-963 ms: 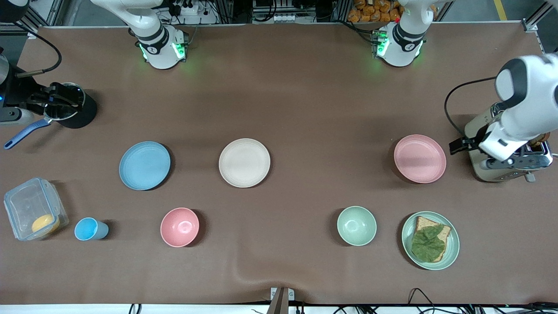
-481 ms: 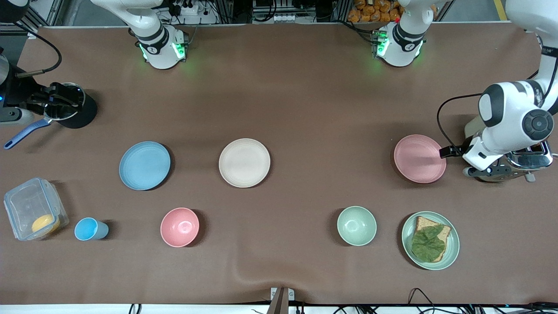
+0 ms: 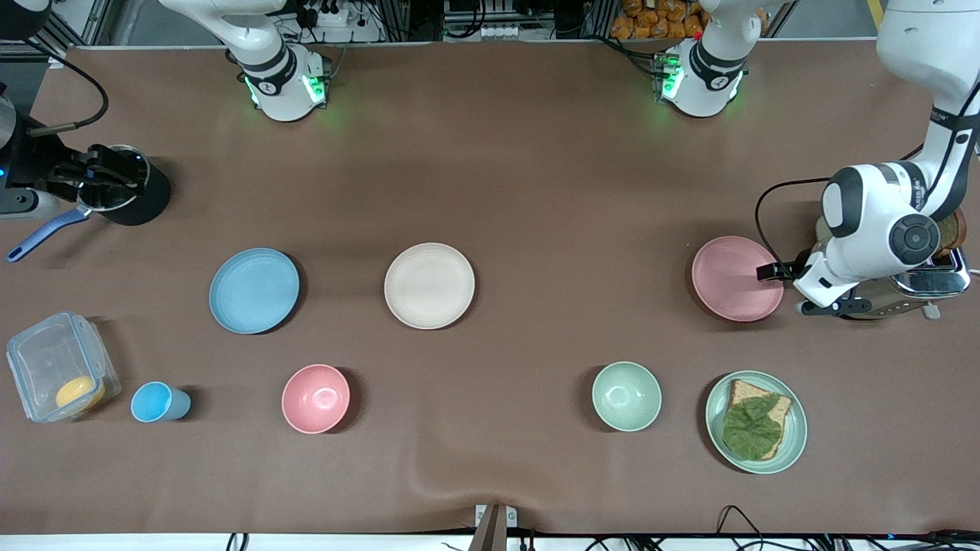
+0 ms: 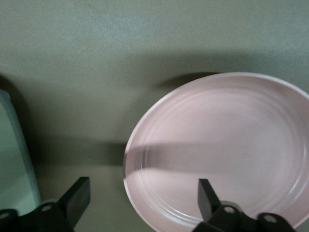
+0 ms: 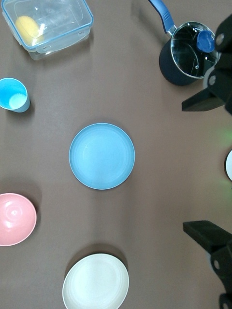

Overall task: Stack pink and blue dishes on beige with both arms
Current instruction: 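Lower the left gripper and pinch the pink plate's rim, then carry the pink plate onto the beige plate while the right gripper reaches the blue plate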

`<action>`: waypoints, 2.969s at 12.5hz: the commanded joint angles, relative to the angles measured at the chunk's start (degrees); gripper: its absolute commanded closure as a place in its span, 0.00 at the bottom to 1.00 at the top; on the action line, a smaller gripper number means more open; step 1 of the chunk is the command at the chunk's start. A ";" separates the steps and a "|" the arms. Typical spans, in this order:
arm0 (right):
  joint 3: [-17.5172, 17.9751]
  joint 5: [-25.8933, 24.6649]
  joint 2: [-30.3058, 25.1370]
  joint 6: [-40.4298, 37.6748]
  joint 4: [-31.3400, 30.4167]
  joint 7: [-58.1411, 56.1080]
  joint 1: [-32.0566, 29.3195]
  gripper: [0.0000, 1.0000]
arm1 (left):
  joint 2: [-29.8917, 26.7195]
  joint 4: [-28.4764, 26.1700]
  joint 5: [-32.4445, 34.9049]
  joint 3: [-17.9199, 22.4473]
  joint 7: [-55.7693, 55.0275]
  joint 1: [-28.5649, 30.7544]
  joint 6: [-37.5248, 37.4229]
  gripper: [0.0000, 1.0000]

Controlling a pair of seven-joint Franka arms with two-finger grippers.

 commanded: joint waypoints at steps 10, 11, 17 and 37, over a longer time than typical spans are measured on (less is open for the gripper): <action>0.89 -0.12 -0.91 -0.29 -0.67 0.83 -1.06 0.00 | 4.15 0.62 4.29 -0.53 0.49 2.97 3.68 0.52; 0.89 -0.12 -0.91 -0.29 -0.67 0.83 -1.06 0.00 | 4.16 0.62 4.29 -0.53 -0.03 2.89 3.77 0.63; 0.89 -0.12 -0.99 -0.29 -0.67 0.83 -1.06 0.00 | 3.11 1.67 2.89 -2.71 -0.56 2.88 3.34 1.00; 0.72 -0.21 -0.55 -0.21 -0.67 0.83 -1.49 0.00 | 18.91 35.69 -6.34 -23.64 -49.06 -31.73 -6.45 1.00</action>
